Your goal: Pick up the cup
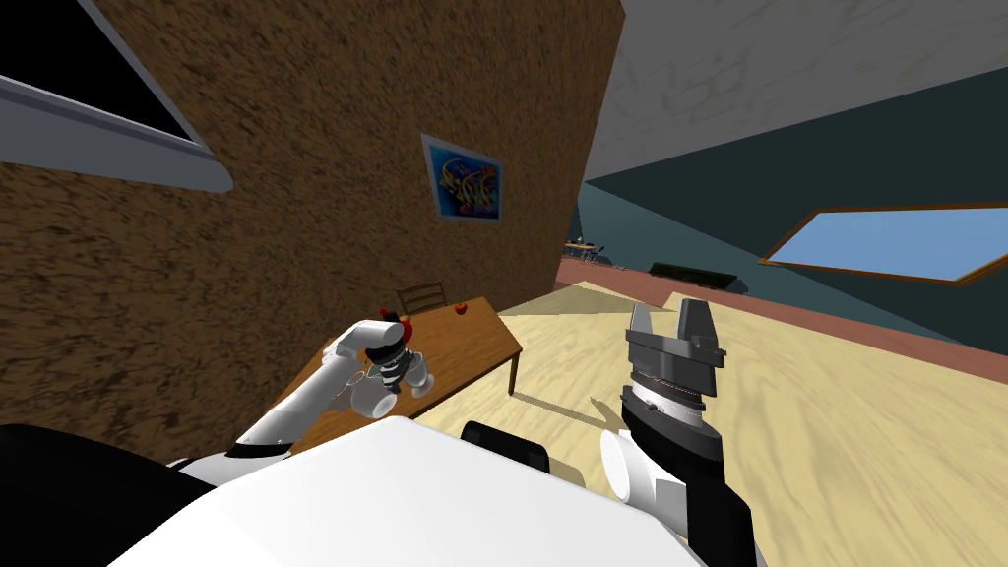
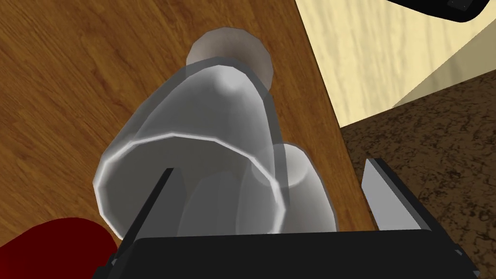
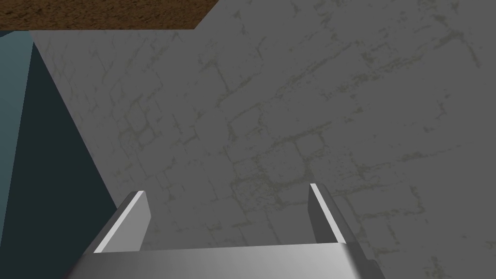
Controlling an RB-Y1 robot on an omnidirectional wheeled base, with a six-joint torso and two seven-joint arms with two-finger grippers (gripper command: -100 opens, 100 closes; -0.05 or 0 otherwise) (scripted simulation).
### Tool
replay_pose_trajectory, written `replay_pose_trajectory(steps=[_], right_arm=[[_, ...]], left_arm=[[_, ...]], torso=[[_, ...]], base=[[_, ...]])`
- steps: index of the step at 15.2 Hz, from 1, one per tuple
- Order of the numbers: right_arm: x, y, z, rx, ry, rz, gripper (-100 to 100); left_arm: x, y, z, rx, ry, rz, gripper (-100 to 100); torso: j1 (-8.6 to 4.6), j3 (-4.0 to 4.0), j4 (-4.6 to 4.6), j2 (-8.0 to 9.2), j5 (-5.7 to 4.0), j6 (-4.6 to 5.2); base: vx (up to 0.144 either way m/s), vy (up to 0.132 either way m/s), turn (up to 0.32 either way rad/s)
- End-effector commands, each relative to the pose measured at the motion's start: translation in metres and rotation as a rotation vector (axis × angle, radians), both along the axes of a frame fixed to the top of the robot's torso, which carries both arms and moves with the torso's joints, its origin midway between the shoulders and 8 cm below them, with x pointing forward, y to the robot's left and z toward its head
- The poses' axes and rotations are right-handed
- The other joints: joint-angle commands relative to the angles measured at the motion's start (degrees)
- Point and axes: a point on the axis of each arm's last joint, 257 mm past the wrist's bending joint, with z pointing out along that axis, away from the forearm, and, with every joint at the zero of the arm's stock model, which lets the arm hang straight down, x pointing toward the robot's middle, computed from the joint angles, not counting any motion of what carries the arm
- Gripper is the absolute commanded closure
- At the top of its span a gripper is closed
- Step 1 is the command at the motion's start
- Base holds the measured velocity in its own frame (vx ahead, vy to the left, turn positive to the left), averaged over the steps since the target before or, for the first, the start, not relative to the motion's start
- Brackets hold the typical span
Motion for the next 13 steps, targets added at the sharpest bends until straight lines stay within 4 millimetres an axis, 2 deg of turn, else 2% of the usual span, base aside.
replay_pose_trajectory(steps=[1, 3, 4, 5, 9, 10, 12, 13], right_arm=[[0.0, 0.0, 0.0, 0.0, 0.0, 0.0, 0], [0.0, 0.0, 0.0, 0.0, 0.0, 0.0, 0], [0.0, 0.0, 0.0, 0.0, 0.0, 0.0, 0], [0.0, 0.0, 0.0, 0.0, 0.0, 0.0, 0], [0.0, 0.0, 0.0, 0.0, 0.0, 0.0, 0], [0.0, 0.0, 0.0, 0.0, 0.0, 0.0, 0], [0.0, 0.0, 0.0, 0.0, 0.0, 0.0, 0], [0.0, 0.0, 0.0, 0.0, 0.0, 0.0, 0]], left_arm=[[0.002, 0.001, -0.008, 0.0, -0.004, 0.002, -100], [0.002, 0.001, -0.016, 0.0, -0.004, 0.004, -100], [0.001, 0.002, -0.011, 0.0, -0.002, 0.004, -100], [0.001, 0.002, -0.012, 0.0, -0.004, 0.003, 100], [0.001, 0.002, -0.012, 0.0, -0.002, 0.003, 100], [0.001, 0.001, -0.001, 0.0, -0.003, -0.001, 100], [0.0, 0.0, 0.007, 0.001, -0.002, -0.004, 100], [0.002, 0.0, 0.002, 0.0, -0.004, -0.002, 100]], torso=[[0.0, 0.0, 0.0, 0.0, 0.0, 0.0], [0.0, 0.03, 0.01, 0.05, 0.0, 0.0], [0.0, 0.04, 0.02, 0.07, 0.0, -0.01], [-0.01, 0.04, 0.02, 0.06, -0.01, -0.01], [0.03, 0.02, 0.03, 0.0, 0.02, 0.0], [0.03, 0.02, 0.03, 0.0, 0.02, 0.01], [-0.01, 0.02, 0.06, -0.04, -0.04, 0.02], [-0.03, 0.02, 0.07, -0.05, -0.05, 0.02]], base=[[-0.015, 0.005, -0.023], [-0.018, 0.003, -0.017], [-0.01, 0.001, -0.006], [0.0, 0.0, 0.0], [0.0, 0.0, 0.0], [0.008, -0.004, 0.032], [0.02, -0.004, 0.034], [0.014, -0.003, 0.013]])
